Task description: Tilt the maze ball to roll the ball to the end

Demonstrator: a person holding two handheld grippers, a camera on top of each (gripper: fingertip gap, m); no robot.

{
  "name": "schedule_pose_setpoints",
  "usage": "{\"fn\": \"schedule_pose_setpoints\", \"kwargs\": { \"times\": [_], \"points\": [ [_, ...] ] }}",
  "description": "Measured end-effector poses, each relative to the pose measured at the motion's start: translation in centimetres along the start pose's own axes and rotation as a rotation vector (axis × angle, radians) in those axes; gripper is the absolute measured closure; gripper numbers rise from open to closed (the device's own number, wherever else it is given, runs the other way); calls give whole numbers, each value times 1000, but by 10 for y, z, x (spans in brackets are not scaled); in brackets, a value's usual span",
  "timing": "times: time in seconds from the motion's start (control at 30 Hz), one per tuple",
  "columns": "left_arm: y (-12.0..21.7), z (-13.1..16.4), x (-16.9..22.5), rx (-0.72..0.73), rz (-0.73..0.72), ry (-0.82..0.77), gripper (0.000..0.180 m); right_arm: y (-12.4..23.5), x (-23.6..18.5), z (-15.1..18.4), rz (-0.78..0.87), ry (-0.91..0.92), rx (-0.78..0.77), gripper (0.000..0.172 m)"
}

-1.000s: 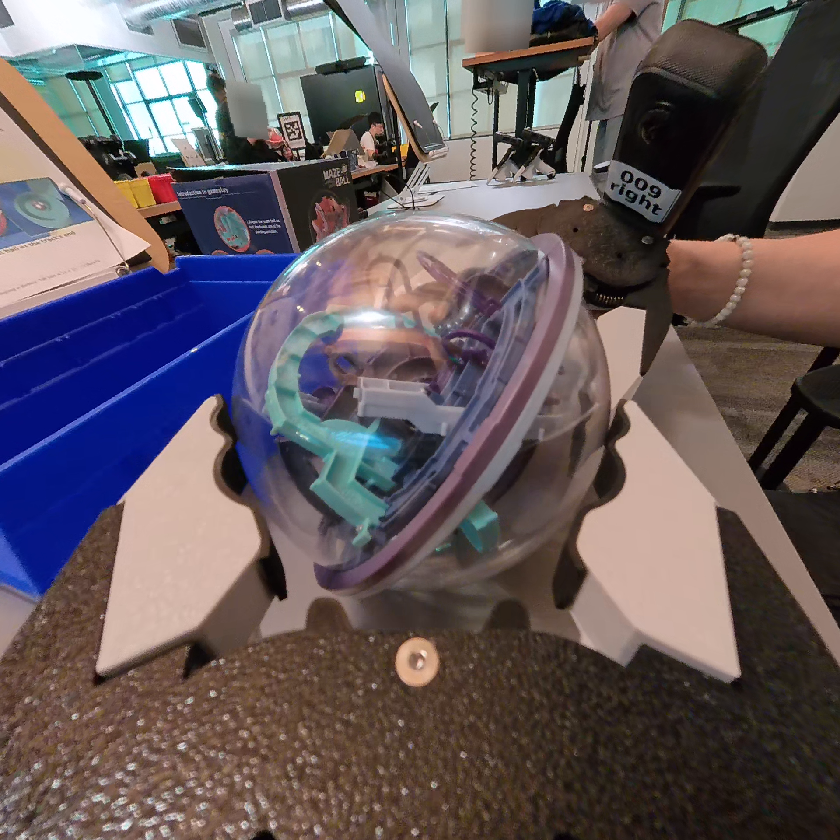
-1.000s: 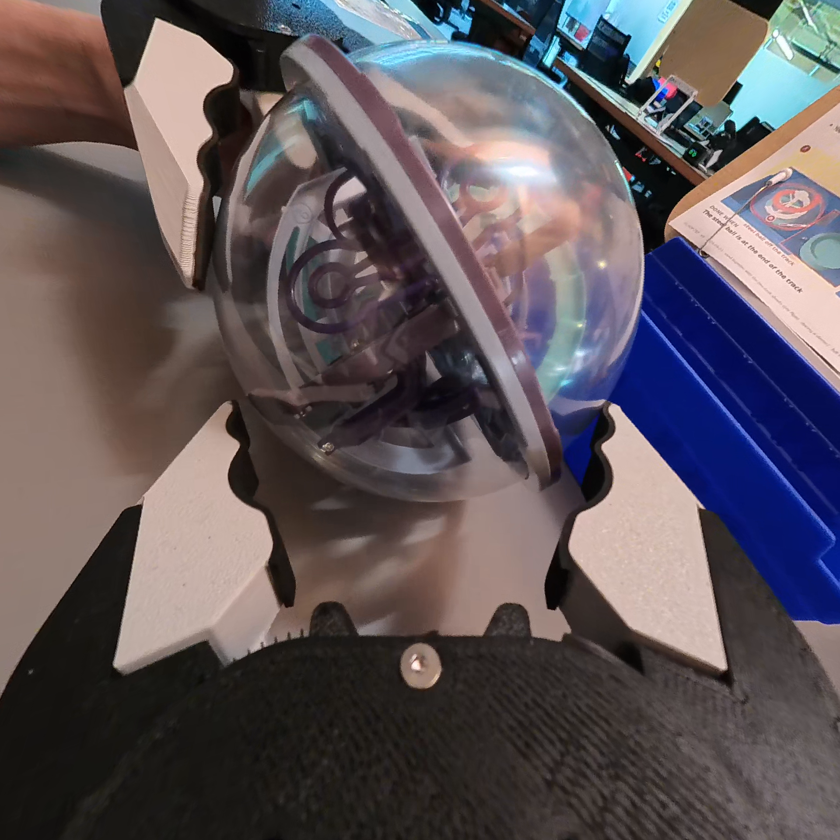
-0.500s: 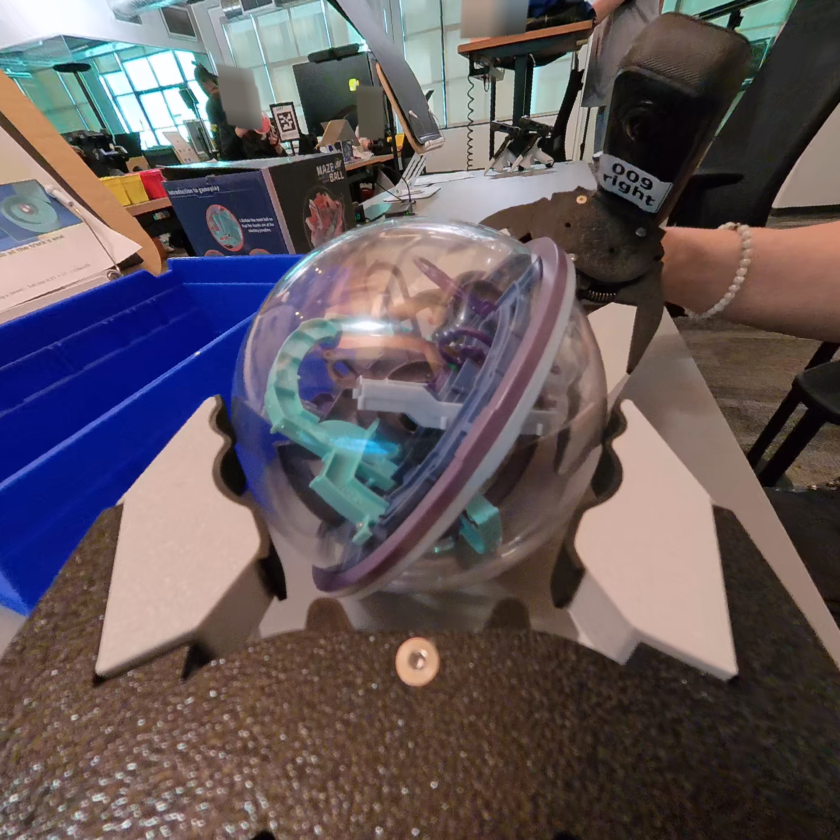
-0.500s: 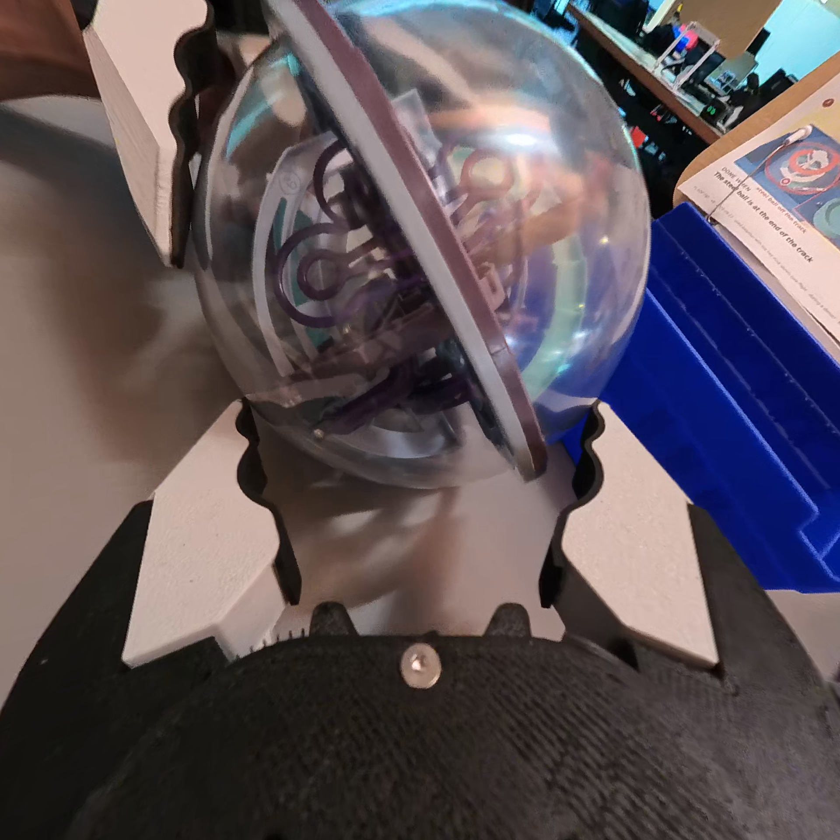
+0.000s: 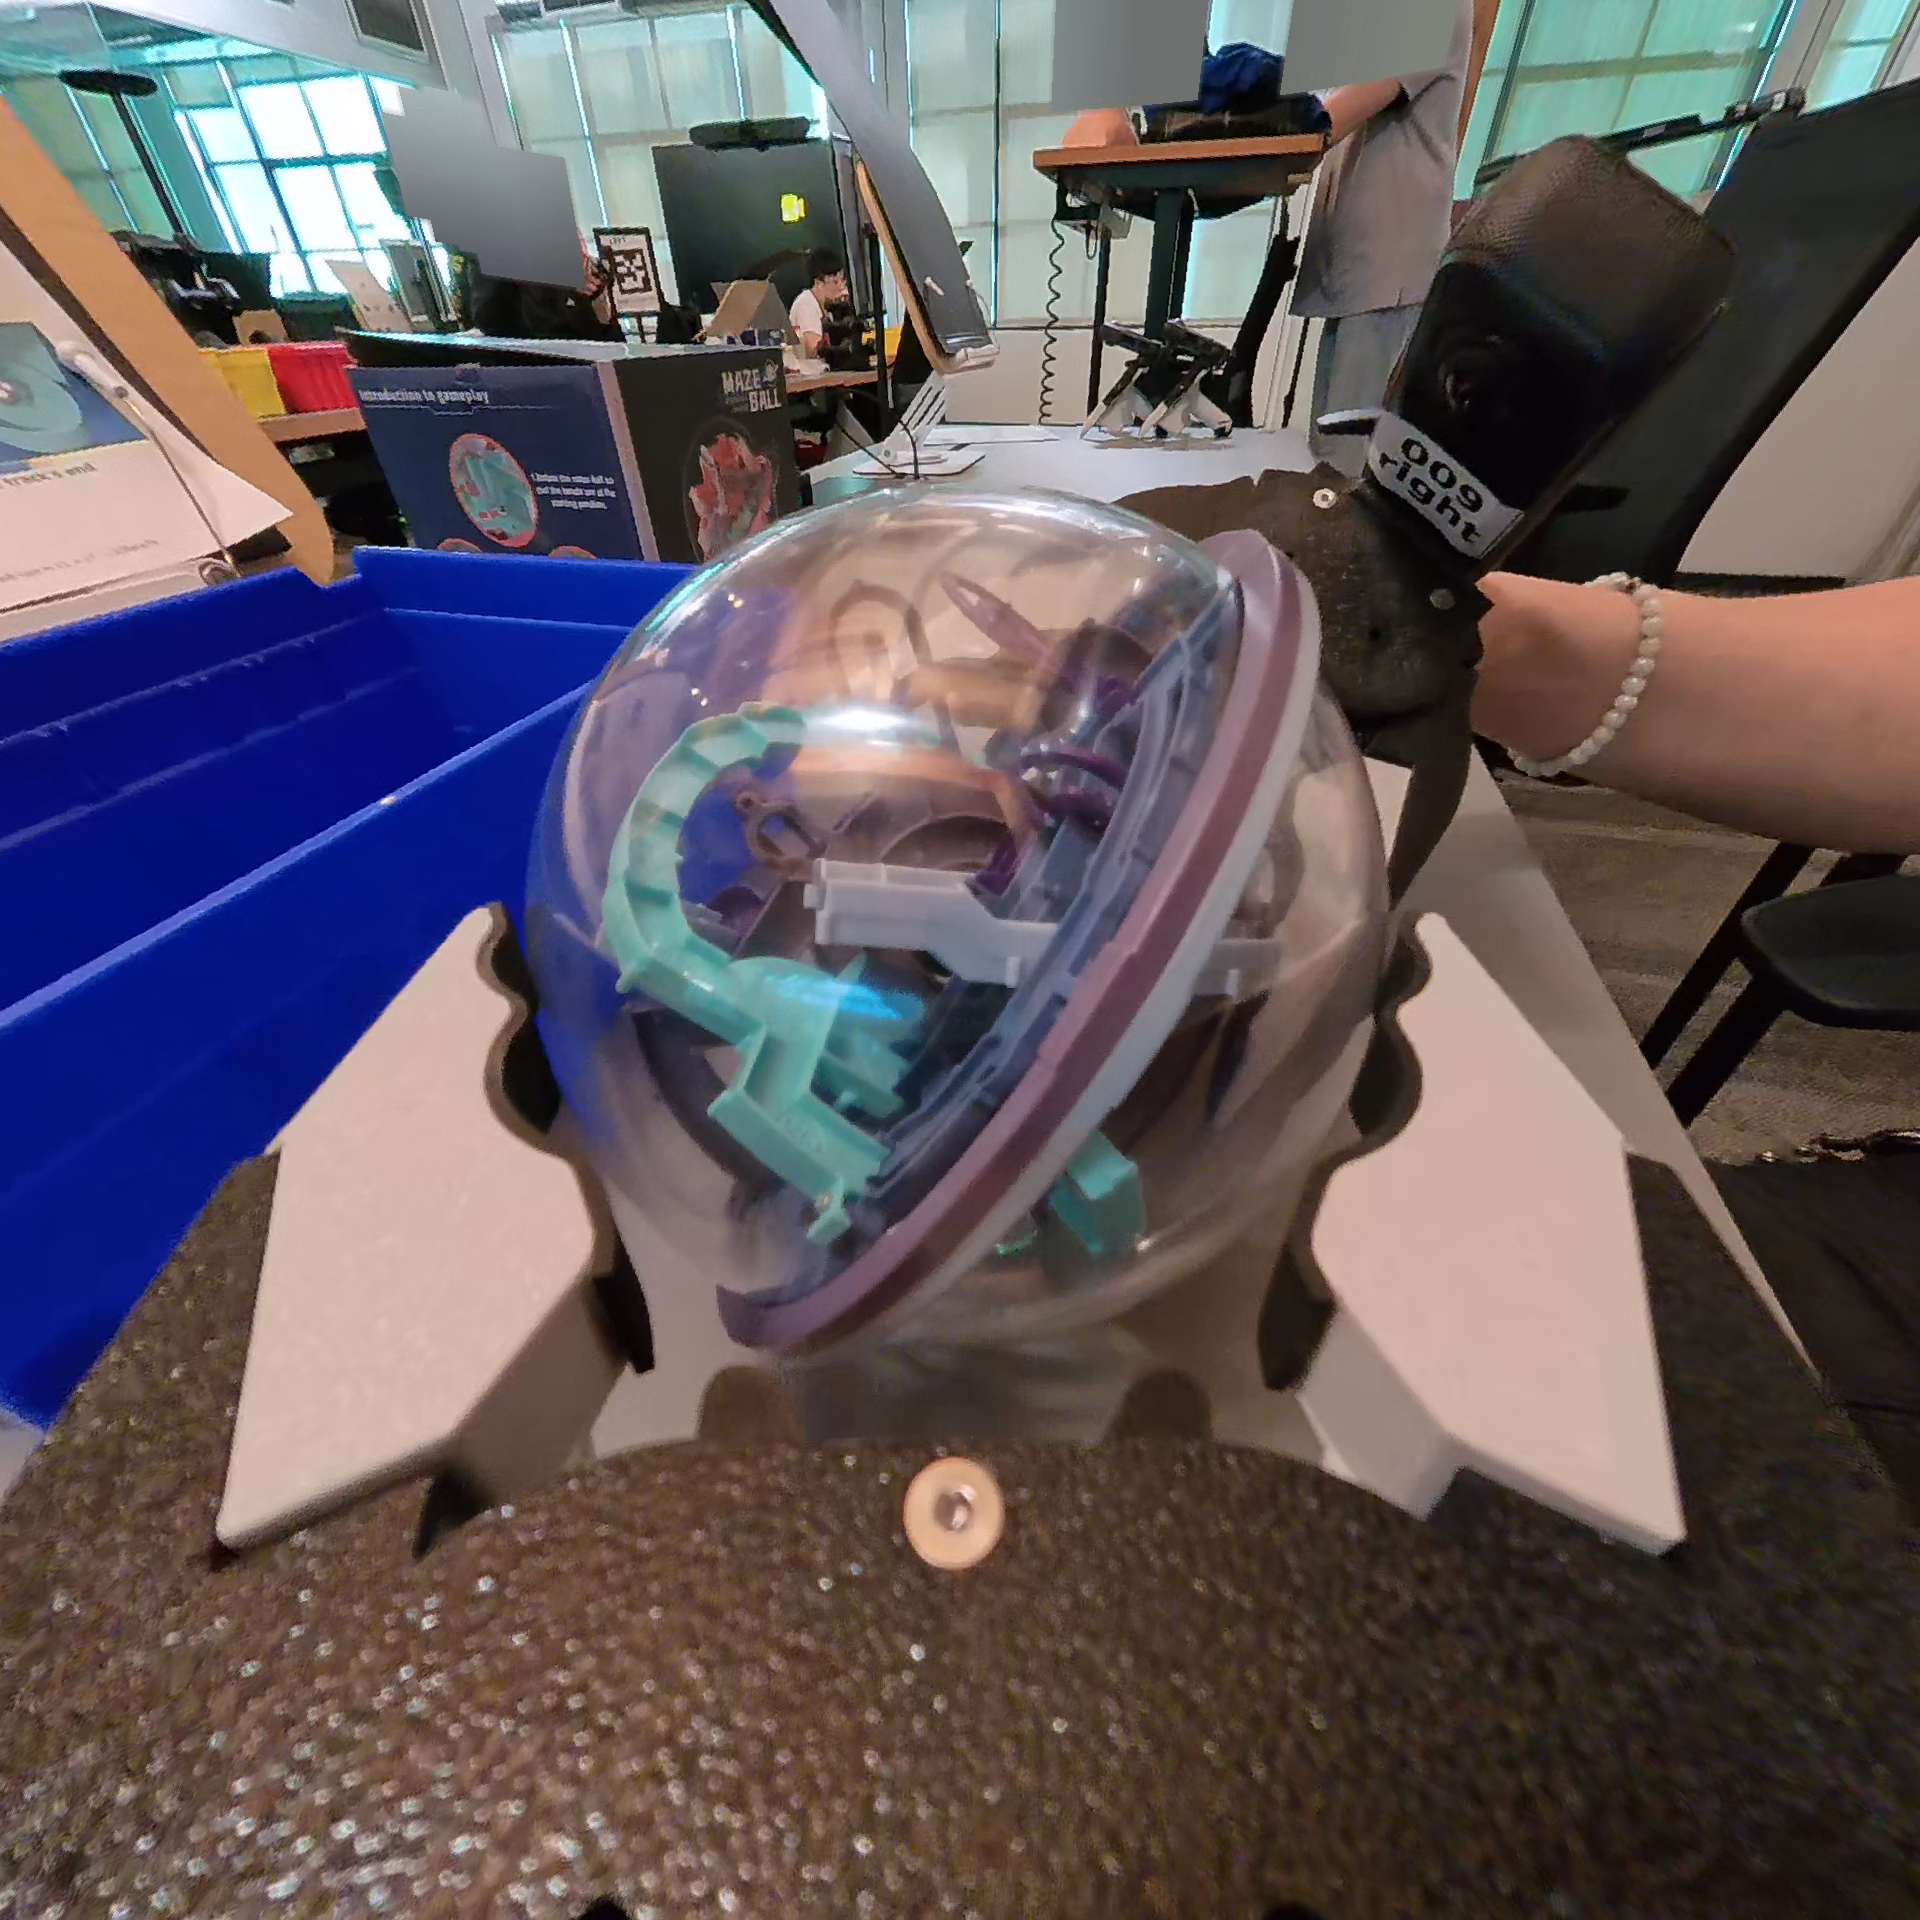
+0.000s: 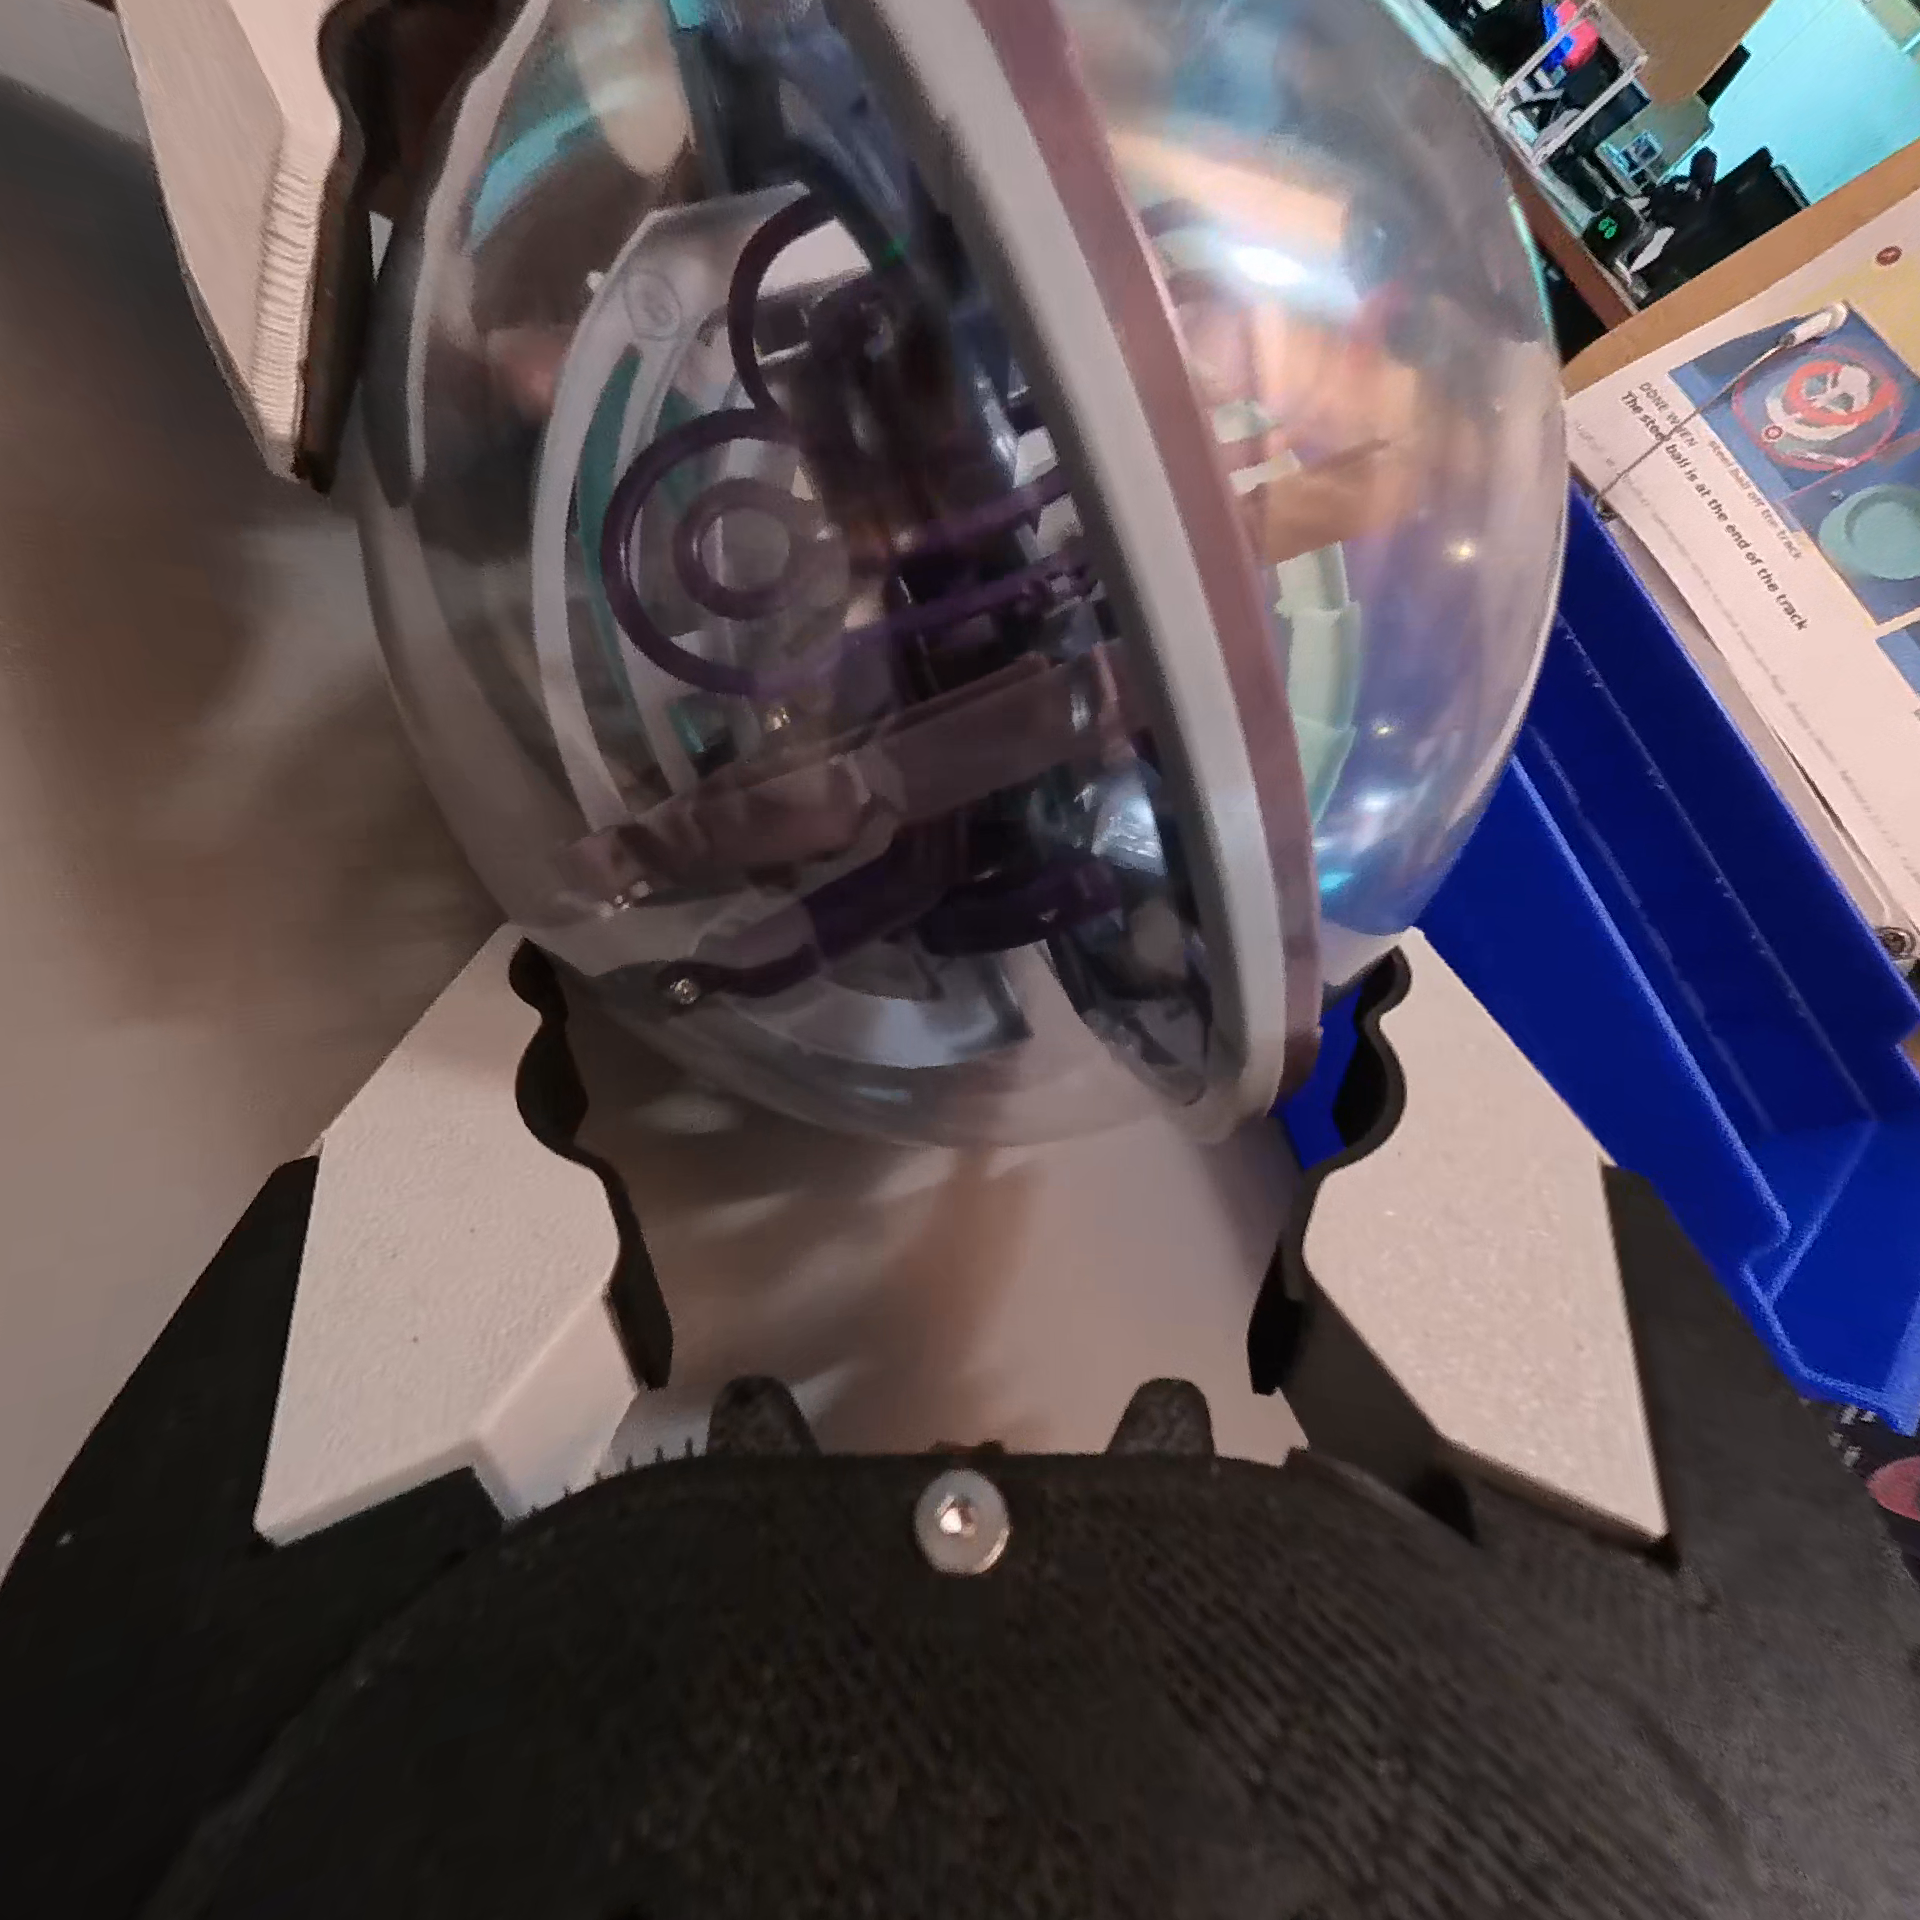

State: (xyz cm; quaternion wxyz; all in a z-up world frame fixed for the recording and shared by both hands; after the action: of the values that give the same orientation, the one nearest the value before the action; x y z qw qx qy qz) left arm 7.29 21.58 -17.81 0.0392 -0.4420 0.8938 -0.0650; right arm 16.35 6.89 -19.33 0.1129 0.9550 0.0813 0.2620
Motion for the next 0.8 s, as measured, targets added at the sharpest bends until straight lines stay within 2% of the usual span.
{"fn": "schedule_pose_setpoints", "kwargs": {
  "times": [0.27, 0.6, 0.73, 0.8],
  "points": [
    [-1, 1, -6, -6, -27, 17, 27, -16, -2, 5, 44, -148, 79, 16],
    [7, -3, -7, -30, -22, 24, 27, -21, -7, 0, 59, -153, 83, 15],
    [8, -30, -3, 102, -22, 34, 27, -16, -2, -21, 85, -212, 262, 15],
    [6, -51, 0, 132, -10, 9, 27, -8, 5, -40, 105, -173, 321, 15]
  ]
}}
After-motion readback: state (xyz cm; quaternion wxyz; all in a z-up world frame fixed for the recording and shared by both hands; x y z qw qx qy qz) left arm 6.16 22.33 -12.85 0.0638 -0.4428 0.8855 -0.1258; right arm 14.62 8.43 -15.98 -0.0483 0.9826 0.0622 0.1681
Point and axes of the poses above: each gripper's, where its closed fingertips meet, y back along the fingers, z out of its underside, x = y × z across the jaws, the point moved 9 cm from there along y, back along the fingers, and after that the axes turned 14 degrees about x, right-handed, at the moved point
